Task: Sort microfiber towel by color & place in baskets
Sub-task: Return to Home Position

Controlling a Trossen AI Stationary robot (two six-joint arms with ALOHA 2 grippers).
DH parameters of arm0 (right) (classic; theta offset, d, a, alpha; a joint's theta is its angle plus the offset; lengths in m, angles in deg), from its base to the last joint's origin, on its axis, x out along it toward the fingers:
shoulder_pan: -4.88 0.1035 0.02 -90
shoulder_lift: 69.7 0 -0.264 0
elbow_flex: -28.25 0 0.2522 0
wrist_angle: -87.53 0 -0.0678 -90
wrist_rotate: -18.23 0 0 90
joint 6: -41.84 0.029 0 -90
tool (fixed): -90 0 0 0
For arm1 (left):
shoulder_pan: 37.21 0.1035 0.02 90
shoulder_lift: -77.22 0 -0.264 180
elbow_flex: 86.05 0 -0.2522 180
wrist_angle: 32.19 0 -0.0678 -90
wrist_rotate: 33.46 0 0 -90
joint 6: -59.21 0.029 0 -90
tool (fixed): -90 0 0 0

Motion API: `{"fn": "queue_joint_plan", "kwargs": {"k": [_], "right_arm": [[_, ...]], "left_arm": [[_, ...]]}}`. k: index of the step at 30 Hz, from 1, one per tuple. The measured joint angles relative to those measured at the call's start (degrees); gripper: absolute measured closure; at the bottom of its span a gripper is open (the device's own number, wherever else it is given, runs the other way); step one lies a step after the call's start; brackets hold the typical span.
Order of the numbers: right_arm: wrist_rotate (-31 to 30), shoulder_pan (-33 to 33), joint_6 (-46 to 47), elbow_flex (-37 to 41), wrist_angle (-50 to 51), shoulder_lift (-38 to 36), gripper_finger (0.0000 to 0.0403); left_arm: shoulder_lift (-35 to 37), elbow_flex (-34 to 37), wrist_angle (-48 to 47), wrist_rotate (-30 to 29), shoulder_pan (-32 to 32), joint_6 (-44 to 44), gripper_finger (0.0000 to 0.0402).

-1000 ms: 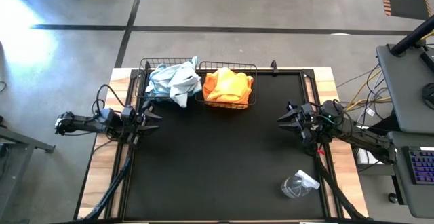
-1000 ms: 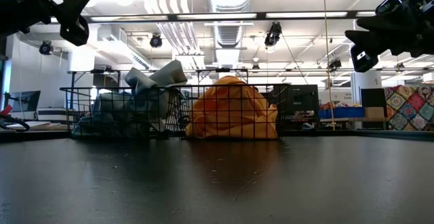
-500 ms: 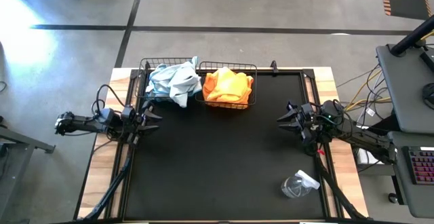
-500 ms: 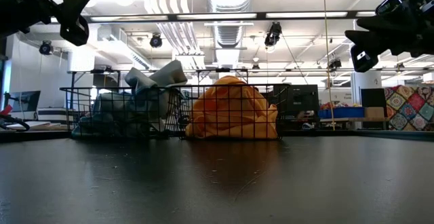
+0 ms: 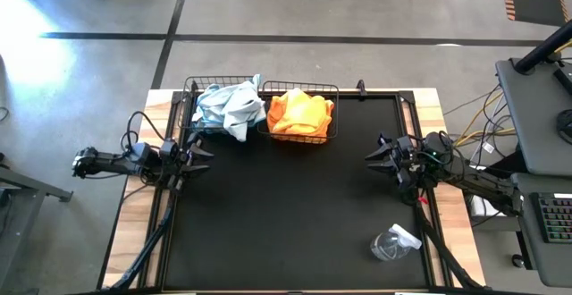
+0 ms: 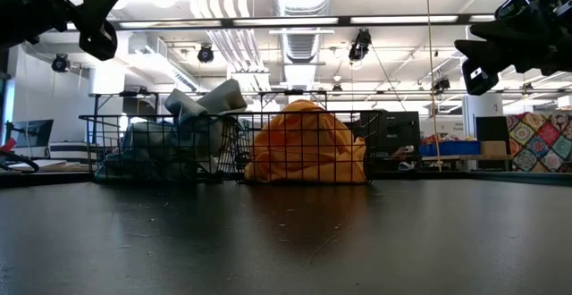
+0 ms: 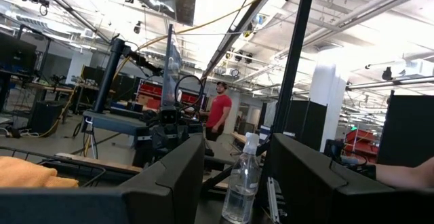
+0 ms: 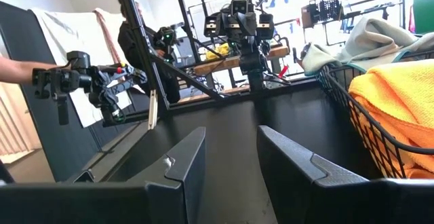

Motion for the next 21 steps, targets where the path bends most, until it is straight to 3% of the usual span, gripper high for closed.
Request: {"fn": "queue_joint_plan", "kwargs": {"k": [21], "right_arm": [[0.0,0.0,0.0,0.0,0.1,1.2,0.0277]], "left_arm": [[0.0,0.0,0.0,0.0,0.0,0.0,0.0243]]}}
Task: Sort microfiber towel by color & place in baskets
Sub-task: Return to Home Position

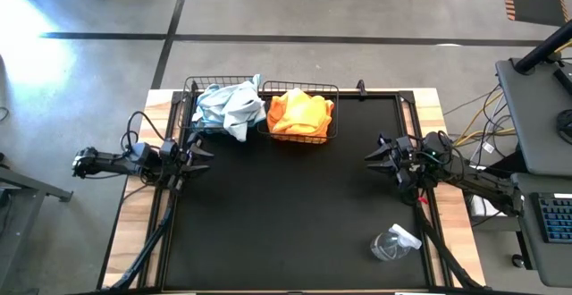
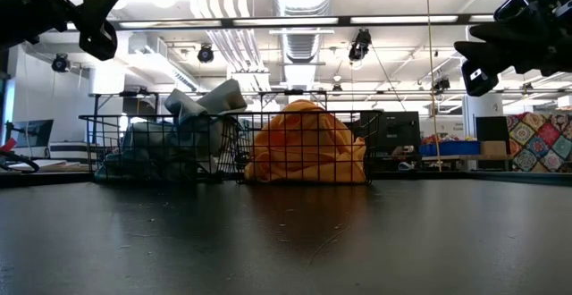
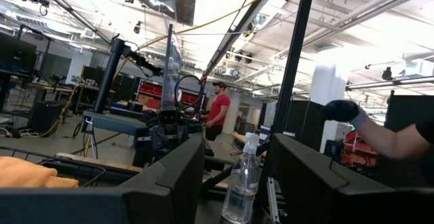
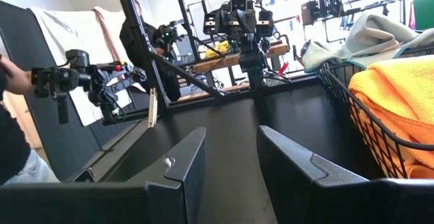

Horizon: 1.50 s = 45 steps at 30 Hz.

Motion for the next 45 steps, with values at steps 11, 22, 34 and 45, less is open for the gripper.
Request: {"fn": "queue_joint_plan", "kwargs": {"k": [11,22,34,45], "right_arm": [[0.0,0.0,0.0,0.0,0.0,0.0,0.0277],[0.0,0.0,0.0,0.0,0.0,0.0,0.0277],[0.0,0.0,0.0,0.0,0.0,0.0,0.0277],[0.0,0.0,0.0,0.0,0.0,0.0,0.0277]], "left_arm": [[-0.3,-0.8,-0.2,0.0,0.0,0.0,0.0243],[-0.3,-1.2,-0.2,0.0,0.0,0.0,0.0243],[-0.3,-1.2,-0.2,0.0,0.0,0.0,0.0243],[-0.3,-1.3,-0.2,0.0,0.0,0.0,0.0243]]}}
